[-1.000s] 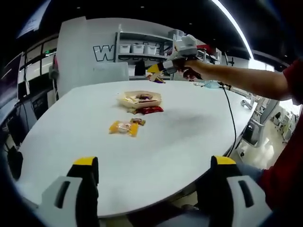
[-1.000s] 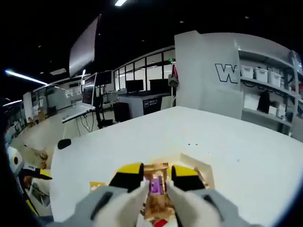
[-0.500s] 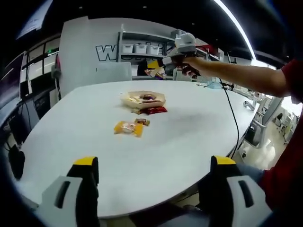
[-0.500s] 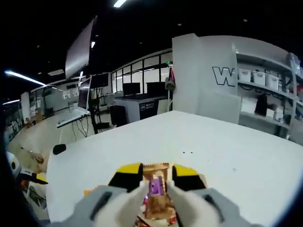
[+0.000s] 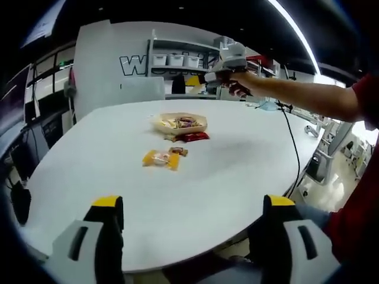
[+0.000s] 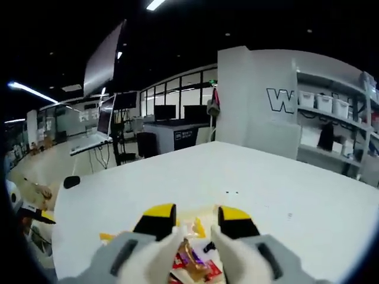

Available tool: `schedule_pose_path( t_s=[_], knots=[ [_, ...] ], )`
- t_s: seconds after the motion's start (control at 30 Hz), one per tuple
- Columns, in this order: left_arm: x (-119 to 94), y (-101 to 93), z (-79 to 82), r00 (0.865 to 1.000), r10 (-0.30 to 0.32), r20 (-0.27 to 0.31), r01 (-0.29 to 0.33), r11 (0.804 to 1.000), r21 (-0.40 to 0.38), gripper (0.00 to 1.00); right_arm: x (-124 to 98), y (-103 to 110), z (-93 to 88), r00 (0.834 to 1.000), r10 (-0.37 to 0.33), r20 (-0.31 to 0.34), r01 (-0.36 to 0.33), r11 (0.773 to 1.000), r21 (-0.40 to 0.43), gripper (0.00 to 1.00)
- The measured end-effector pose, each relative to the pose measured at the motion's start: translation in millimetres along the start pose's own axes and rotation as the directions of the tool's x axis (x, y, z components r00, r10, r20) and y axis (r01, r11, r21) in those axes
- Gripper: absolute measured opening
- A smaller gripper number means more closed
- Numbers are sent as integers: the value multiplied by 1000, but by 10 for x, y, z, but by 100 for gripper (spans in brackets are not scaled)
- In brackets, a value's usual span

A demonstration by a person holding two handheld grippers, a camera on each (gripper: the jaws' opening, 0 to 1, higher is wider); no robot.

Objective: Place the target food into the container with the food tongs after gripping and lifting it, then release it inside without dropping or visibly crushing the food.

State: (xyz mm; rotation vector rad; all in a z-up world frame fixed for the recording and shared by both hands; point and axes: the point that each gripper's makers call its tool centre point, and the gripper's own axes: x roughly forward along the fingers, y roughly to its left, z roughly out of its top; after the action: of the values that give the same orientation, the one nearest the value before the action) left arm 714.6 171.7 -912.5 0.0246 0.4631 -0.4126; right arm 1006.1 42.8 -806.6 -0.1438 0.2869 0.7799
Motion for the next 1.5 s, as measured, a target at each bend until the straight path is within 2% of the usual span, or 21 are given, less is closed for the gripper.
schedule_pose_path(
  t_s=[0.37,0.67,0.93,1.13,1.5],
  knots=[
    [-27,-17,6,1000,0,1,0,1000,4,96,-68,-55,-111,1000,3,-21,-3,1000,18,23],
    [-54,-46,26,1000,-1,6,1,1000,12,95,-120,27,-193,1000,8,-28,-7,1000,15,23],
    [-73,-66,13,1000,-1,2,1,1000,18,95,-150,66,-347,998,16,-55,-15,1000,25,23],
    [-79,-101,9,1000,-5,0,5,1000,26,94,-136,84,-546,995,32,-99,-32,999,3,23],
    [-81,-100,13,1000,-4,4,4,1000,23,94,-112,143,-761,989,67,-130,-63,997,39,24]
  ],
)
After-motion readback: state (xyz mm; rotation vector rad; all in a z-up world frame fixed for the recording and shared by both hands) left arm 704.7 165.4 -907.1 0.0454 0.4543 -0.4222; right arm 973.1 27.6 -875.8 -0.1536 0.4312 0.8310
